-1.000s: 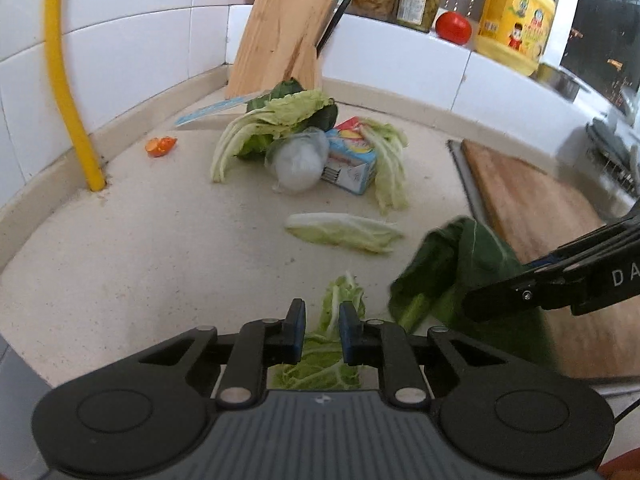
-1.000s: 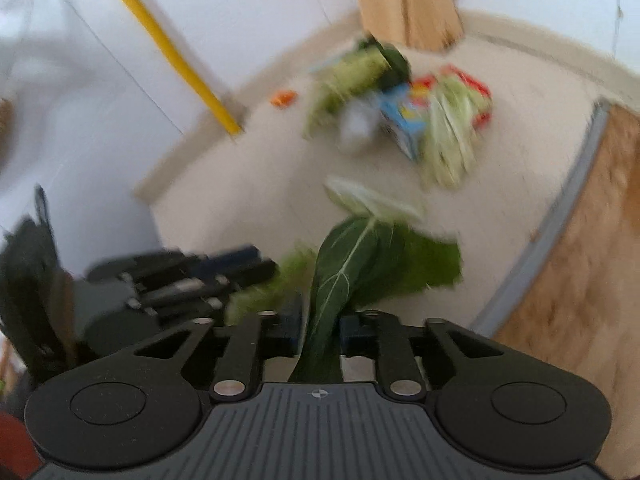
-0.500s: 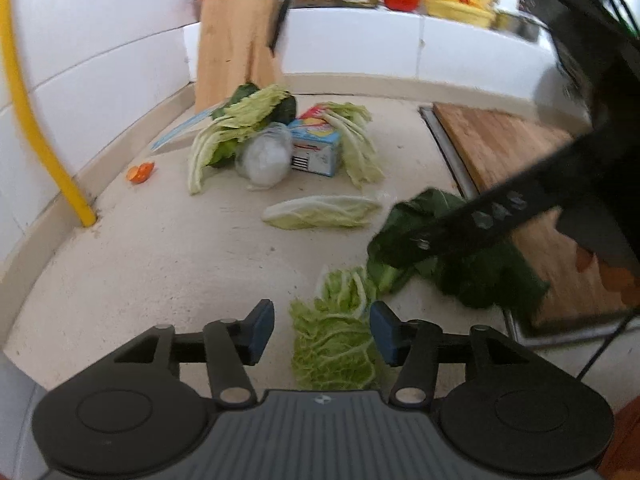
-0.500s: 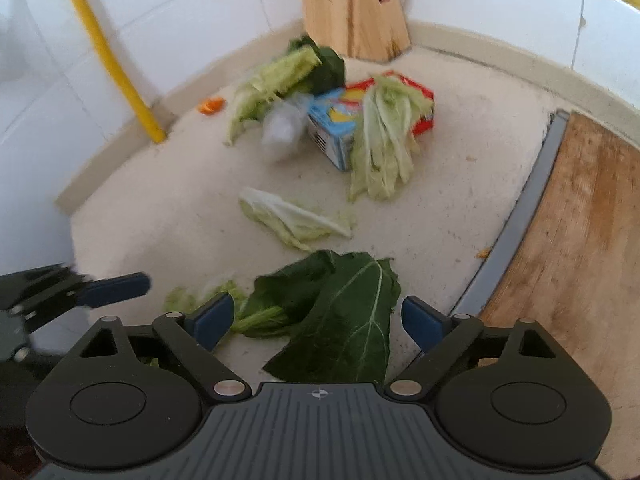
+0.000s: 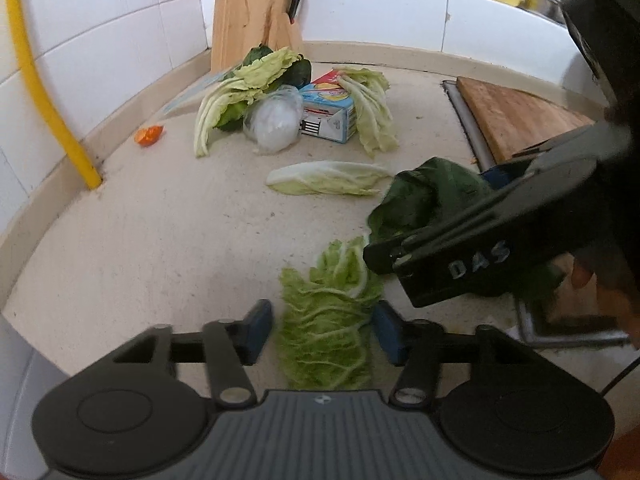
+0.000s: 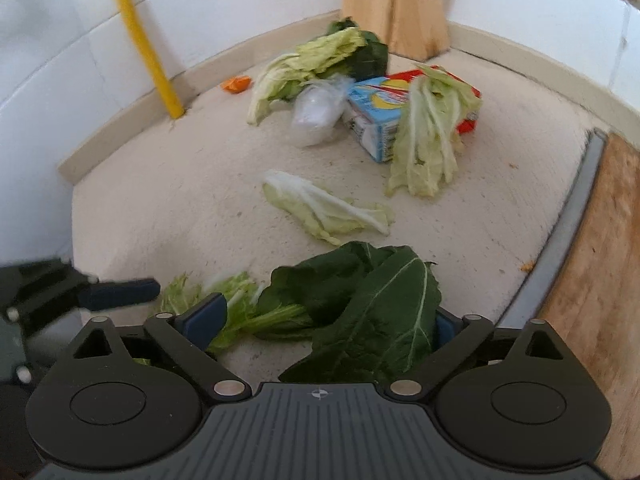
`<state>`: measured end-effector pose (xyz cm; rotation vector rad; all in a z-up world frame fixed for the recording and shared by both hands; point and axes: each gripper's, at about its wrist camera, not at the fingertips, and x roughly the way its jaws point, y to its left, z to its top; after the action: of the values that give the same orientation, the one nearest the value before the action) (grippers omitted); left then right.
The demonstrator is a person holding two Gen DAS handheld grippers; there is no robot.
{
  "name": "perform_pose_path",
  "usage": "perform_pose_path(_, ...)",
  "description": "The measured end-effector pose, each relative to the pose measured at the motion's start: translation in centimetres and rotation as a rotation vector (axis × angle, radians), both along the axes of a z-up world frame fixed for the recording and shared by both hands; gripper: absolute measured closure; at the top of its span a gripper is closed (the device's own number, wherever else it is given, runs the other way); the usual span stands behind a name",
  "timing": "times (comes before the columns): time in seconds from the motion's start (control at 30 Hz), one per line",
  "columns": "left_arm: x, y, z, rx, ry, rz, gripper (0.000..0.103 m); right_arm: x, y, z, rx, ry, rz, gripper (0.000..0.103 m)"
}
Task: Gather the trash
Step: 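Grasp the dark green leaf with the right tool while the left tool holds the cabbage leaf, then carry the cabbage leaf and dark green leaf in both tools toward the black bin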
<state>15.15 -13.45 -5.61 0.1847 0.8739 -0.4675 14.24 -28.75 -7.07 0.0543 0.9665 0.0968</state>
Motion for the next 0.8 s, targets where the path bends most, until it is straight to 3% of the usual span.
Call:
perform_pose_path(0.07,-0.4,-0.3,0.0,-0.006,-0.007,0.011,0.071,-0.5,0.4,0.1,-0.045,-0.016,0.023,0.017)
perform_pose_path(0.13,-0.9,-0.6,0.1,-0.014,-0.014,0.018,0.085,-0.8,0.3,0.2,-0.059,-0.028,0.048,0.027)
perform_pose_path(0.23,-1.2,-0.7,0.3,-0.041,-0.006,0.045,0.09,-0.6,-0.8,0.6,-0.043,-0.039,0.038,0.06)
perform_pose_path(0.27,-1.3,-0.7,0.4,-0.049,-0.008,0.05,0.09,-0.3,-1.7,0.9,0.007,-0.026,0.02,0.078)
perform_pose_path(0.3,-1.4,-0.7,0.6,-0.055,-0.013,0.05,0.091,-0.1,-2.5,1.1,0.074,-0.009,-0.001,0.082)
perform_pose_path(0.53,-2.4,0.7,2.2,-0.128,-0.051,0.071,0.091,-1.4,-4.6,3.6,0.26,-0.08,-0.052,0.086)
perform_pose_path(0.8,-4.8,3.8,4.5,-0.211,-0.104,0.127,0.091,-2.9,-3.2,7.3,0.313,-0.17,-0.041,0.086)
